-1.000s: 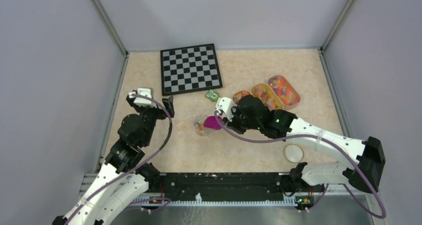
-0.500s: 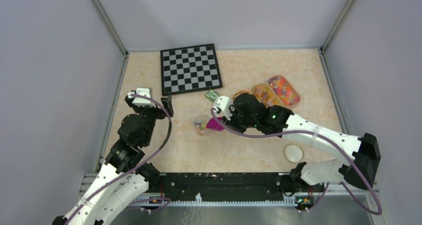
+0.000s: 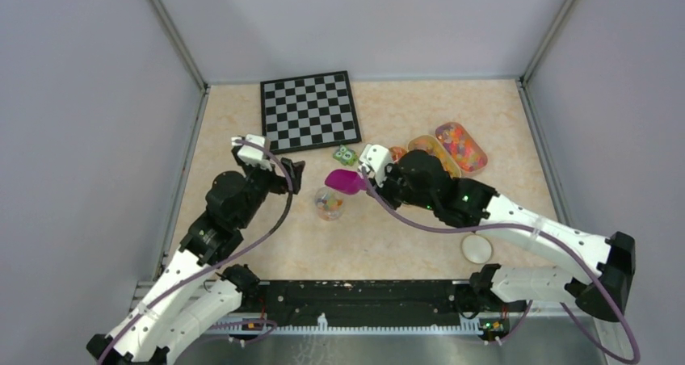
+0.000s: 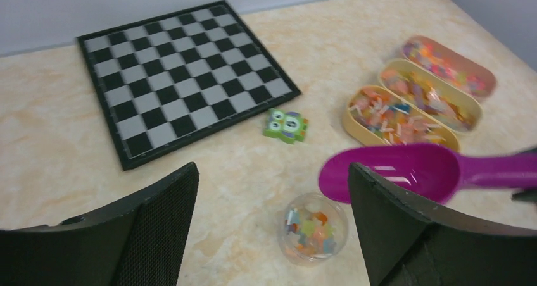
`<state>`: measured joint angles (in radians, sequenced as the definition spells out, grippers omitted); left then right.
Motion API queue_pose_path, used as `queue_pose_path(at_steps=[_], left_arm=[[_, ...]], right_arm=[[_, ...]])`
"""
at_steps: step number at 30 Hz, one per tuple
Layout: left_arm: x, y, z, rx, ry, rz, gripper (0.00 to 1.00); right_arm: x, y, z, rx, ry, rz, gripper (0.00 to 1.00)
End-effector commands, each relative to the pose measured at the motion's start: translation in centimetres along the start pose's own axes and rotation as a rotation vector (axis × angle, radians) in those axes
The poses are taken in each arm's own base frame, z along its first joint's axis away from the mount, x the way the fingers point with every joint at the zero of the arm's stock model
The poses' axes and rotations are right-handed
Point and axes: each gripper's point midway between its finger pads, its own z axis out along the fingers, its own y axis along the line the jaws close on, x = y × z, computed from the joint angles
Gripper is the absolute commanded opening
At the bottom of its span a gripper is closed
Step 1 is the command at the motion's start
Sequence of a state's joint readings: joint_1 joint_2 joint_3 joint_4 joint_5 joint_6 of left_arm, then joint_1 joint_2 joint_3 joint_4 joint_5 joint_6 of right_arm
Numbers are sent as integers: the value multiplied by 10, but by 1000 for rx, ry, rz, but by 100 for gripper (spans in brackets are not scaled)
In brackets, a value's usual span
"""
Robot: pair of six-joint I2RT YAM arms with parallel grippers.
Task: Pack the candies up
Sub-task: Place the fake candies in the packing bottle, then adjust the spatula.
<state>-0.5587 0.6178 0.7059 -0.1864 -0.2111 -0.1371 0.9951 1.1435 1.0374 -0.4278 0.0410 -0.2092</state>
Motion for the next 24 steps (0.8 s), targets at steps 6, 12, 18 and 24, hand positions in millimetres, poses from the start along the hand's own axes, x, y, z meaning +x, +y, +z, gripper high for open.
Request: queue_pose_path(at_steps=[6, 12, 18, 24], left_arm=[[-22, -107, -26, 687, -123, 296, 82], [-31, -141, -46, 954, -181, 414, 61], [-13, -164, -66, 1215, -114, 440, 65], [2, -163, -66, 1237, -68, 438, 74]], right_arm=[[-61, -5, -43, 39, -362, 153, 0], [-56, 7, -52, -56, -314, 202, 0], [-61, 15, -68, -124, -325, 285, 0], [-66, 13, -77, -120, -374, 338, 0]])
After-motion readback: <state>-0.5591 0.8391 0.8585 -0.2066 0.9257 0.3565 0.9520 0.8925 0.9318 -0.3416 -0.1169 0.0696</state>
